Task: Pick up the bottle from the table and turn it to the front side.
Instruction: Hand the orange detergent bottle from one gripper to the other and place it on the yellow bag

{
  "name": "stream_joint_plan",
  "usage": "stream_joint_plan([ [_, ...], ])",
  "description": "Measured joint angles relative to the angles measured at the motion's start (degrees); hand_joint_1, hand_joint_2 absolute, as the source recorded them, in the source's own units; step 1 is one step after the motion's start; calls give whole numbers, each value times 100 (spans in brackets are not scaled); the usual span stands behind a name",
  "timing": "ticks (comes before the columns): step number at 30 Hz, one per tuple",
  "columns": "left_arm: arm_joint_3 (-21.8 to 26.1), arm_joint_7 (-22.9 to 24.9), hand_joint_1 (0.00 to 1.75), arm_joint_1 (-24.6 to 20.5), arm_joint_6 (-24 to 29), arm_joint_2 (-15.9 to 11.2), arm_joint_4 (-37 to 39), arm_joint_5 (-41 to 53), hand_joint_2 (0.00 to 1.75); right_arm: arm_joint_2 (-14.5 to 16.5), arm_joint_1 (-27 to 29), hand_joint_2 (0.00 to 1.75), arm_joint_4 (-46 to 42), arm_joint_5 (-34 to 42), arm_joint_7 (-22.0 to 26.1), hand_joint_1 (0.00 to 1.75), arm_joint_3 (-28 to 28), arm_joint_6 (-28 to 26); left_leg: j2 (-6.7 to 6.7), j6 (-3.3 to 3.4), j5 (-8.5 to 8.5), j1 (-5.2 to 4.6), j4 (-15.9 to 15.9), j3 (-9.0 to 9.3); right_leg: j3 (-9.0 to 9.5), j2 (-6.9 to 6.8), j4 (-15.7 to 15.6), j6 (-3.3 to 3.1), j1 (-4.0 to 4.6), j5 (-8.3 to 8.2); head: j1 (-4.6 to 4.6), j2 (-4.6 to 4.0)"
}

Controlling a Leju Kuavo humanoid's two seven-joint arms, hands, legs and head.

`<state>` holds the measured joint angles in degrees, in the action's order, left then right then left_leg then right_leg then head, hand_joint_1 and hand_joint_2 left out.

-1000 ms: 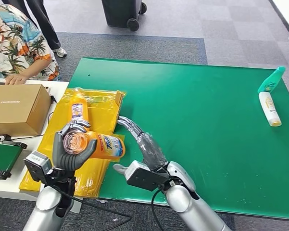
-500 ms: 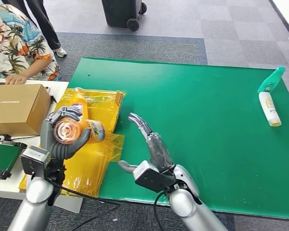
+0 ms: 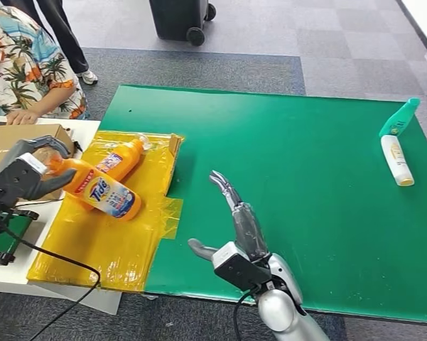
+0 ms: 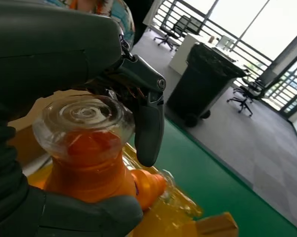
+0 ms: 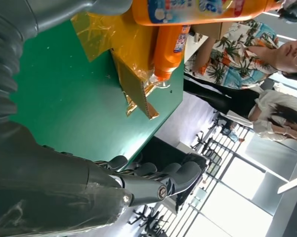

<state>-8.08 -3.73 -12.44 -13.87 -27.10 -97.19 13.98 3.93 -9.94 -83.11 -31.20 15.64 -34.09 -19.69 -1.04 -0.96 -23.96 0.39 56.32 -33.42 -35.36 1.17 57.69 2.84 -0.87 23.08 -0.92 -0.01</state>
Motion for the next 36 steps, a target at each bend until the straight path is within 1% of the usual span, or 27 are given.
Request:
stream_joint_plan([
  [4,231,168,175,12,-11,-342,134,58,175,0,8,175,0,1,13,0,14,0,0,-1,0,2,0,-1,2,0,0,-2,2,1,1,0],
  [9,349,340,175,46,-91,-718,270,97,175,0,3,175,1,-2,41,0,14,8,0,-1,0,2,0,-2,2,-1,0,-4,3,0,1,0],
  [11,392,380,175,56,-90,-785,316,123,175,1,-4,175,1,-7,54,0,14,13,0,-1,0,2,0,-2,2,-1,0,-4,4,0,0,0],
  [14,413,436,175,103,-36,-802,395,287,175,2,-11,175,1,-10,78,0,13,26,-1,-2,-1,2,0,-2,3,-1,0,-4,4,0,1,-1],
  [16,407,449,175,165,95,-794,463,519,175,3,-15,175,1,-12,89,0,11,38,-1,-3,-2,2,0,-2,2,0,-1,-5,4,0,0,1],
  [17,403,451,171,201,190,-783,498,661,175,3,-16,175,1,-14,91,0,11,48,-1,-3,-2,2,0,-2,2,0,-1,-5,4,0,0,1],
  [20,389,432,40,330,549,-690,604,1110,175,4,-23,175,1,-32,92,0,4,83,-1,-3,-2,2,0,-2,2,-1,-1,-5,4,0,0,0],
  [21,391,405,0,380,700,-622,633,1248,175,4,-25,175,1,-44,88,0,2,95,-1,-4,-2,2,0,-2,2,-1,-1,-5,4,1,0,0],
  [25,455,154,0,560,1469,-171,679,1656,175,4,-31,175,1,-103,51,0,-3,118,-1,-4,-3,1,0,-2,3,-2,-3,-5,3,1,1,-1],
  [29,562,-455,0,676,2459,438,506,1715,175,6,-37,175,1,-152,10,0,-9,112,-1,-3,-3,-1,0,-4,5,-2,-6,-5,2,0,0,0],
  [30,580,-568,0,689,2612,538,453,1703,175,7,-37,175,1,-157,3,0,-9,109,-2,-3,-3,-1,0,-4,5,-2,-6,-5,2,0,0,1],
  [32,583,-641,0,696,2700,586,423,1691,175,7,-38,175,1,-159,1,0,-10,107,-2,-3,-3,-1,0,-5,6,-2,-7,-5,2,0,0,1],
  [33,551,-1106,0,764,3089,864,158,1410,175,16,-48,175,2,-159,1,0,-26,64,-2,-2,-4,-1,0,-5,6,-2,-8,-4,1,0,0,0],
  [34,499,-1669,0,858,3525,1190,-160,1032,175,27,-60,175,5,-156,7,0,-49,7,-2,-1,-6,-2,0,-4,6,-2,-9,-4,0,0,1,0],
  [36,318,-3022,0,1142,4509,1974,-971,-27,175,52,-88,175,11,-140,33,0,-108,-151,-2,1,-10,-2,1,-5,6,-1,-12,-3,-1,0,1,0],
])
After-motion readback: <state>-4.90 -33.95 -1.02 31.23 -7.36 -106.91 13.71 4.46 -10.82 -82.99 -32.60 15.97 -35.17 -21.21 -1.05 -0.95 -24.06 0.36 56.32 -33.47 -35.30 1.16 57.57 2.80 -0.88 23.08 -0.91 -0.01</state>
